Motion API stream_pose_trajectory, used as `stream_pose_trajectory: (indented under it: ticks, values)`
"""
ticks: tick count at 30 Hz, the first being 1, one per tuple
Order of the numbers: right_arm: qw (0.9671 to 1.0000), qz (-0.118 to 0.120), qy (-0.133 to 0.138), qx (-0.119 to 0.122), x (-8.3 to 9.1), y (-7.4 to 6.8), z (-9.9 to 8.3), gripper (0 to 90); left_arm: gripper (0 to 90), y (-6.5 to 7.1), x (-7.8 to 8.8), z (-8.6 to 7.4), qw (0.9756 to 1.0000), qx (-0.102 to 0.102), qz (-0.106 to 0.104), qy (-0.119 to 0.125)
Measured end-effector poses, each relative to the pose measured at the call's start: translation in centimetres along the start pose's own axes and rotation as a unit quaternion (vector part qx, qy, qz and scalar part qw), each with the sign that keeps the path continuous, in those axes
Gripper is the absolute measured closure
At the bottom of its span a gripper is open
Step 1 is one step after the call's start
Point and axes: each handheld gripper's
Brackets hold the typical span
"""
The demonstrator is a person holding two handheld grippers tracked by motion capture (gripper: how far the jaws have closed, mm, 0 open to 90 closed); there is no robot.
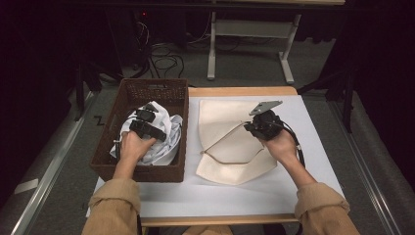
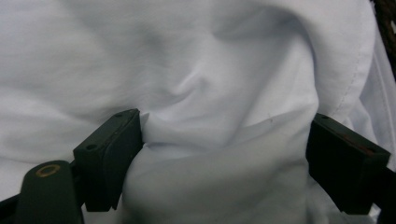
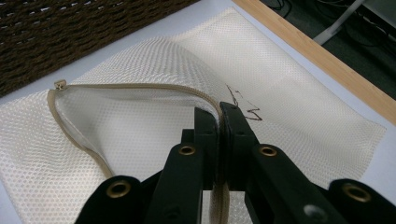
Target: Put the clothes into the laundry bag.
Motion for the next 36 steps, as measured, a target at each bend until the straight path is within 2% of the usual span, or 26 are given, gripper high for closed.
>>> stream_pose_trajectory:
  ticks: [4, 10, 12, 15, 19, 26, 27, 31, 33, 36]
  values:
    - [1.0, 0.001, 0.0, 0.001, -0.1, -0.2, 0.1, 86.7, 16.2, -0.3, -0.4, -0.1, 1.0, 0.006, -0.004, -0.006]
    - [1.0, 0.001, 0.001, 0.004, -0.1, -0.2, 0.1, 86.7, 16.0, -0.1, -1.8, 0.0, 0.999, -0.008, 0.01, -0.043]
    - [1.0, 0.0, 0.0, 0.004, -0.2, -0.3, 0.1, 86.6, 15.8, -0.1, -2.2, 0.1, 0.9988, -0.004, 0.008, -0.049]
    - [1.0, 0.002, -0.001, 0.003, -0.3, -0.4, 0.1, 86.7, 17.0, 0.0, -2.6, 0.0, 0.9982, -0.002, 0.007, -0.059]
    - [1.0, 0.001, -0.005, 0.003, -0.4, -0.4, 0.2, 86.7, 20.8, 0.2, -2.8, 0.1, 0.9974, -0.005, 0.016, -0.07]
    - [1.0, -0.003, -0.004, 0.007, -0.4, -0.5, 0.2, 86.7, 41.5, 0.7, -2.6, 0.4, 0.9961, -0.013, 0.016, -0.086]
    - [1.0, -0.002, -0.005, 0.001, -0.3, -0.5, 0.1, 86.7, 44.2, 0.9, -2.6, 0.5, 0.9957, -0.014, 0.018, -0.09]
    - [1.0, 0.003, -0.001, 0.003, -0.2, -0.4, -0.1, 86.7, 52.1, 1.4, -2.6, 0.8, 0.9944, -0.018, 0.025, -0.101]
    - [1.0, 0.005, -0.002, 0.008, -0.3, -0.3, -0.1, 86.7, 55.9, 1.3, -2.5, 0.9, 0.9945, -0.019, 0.022, -0.101]
    - [0.9999, 0.011, 0.0, 0.013, -0.3, -0.1, -0.2, 86.7, 64.9, 1.4, -2.2, 0.9, 0.9946, -0.034, 0.019, -0.097]
Point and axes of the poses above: each handheld gripper's, and its own axes: x roughly backward along the jaws, z roughly out of its top, y roughly to its right, and after that the axes turned 10 degrees about -x, right-handed
